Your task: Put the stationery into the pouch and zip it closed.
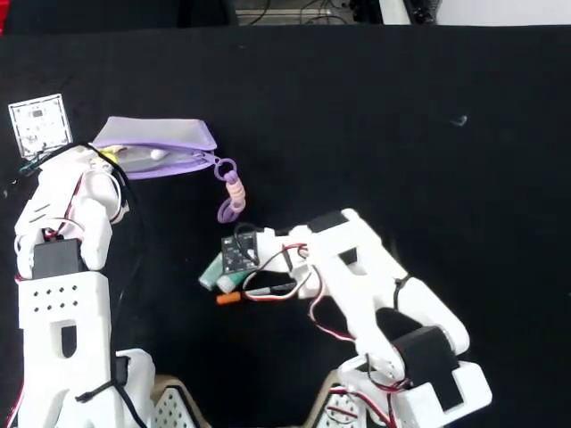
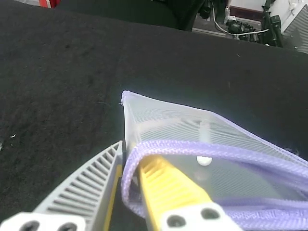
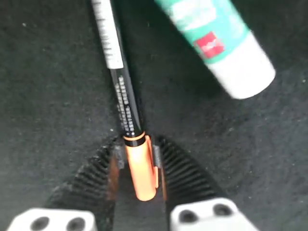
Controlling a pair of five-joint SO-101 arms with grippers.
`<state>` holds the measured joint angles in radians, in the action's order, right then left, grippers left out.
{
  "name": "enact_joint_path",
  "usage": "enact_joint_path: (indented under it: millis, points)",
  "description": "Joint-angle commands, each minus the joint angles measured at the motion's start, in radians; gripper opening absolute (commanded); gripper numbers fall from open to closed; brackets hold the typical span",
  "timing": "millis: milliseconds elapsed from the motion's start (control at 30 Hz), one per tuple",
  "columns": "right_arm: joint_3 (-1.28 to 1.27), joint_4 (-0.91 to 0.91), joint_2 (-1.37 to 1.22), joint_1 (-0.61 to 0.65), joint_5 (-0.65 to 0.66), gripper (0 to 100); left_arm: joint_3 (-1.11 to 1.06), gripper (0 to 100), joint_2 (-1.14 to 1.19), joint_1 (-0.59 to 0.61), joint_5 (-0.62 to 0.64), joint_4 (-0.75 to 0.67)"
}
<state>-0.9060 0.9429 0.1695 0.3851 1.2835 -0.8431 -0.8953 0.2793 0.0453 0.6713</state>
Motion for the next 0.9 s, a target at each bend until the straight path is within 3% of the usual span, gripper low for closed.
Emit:
enact_joint_path:
  millis: [0,267,500,867]
  points:
    - [0.022,0.023,-0.002,-0.029,0.002,1.1,0.005,3,-0.023,0.007,0.005,-0.026]
    - [0.206,0.230,0.010,-0.086,0.000,1.1,0.005,3,-0.023,0.005,0.008,-0.021]
    - [0.320,0.407,0.243,-0.087,-0.002,1.1,0.005,3,-0.023,0.005,0.009,-0.021]
    - [0.325,0.310,0.538,-0.087,-0.249,1.1,0.005,3,-0.023,0.004,0.011,-0.020]
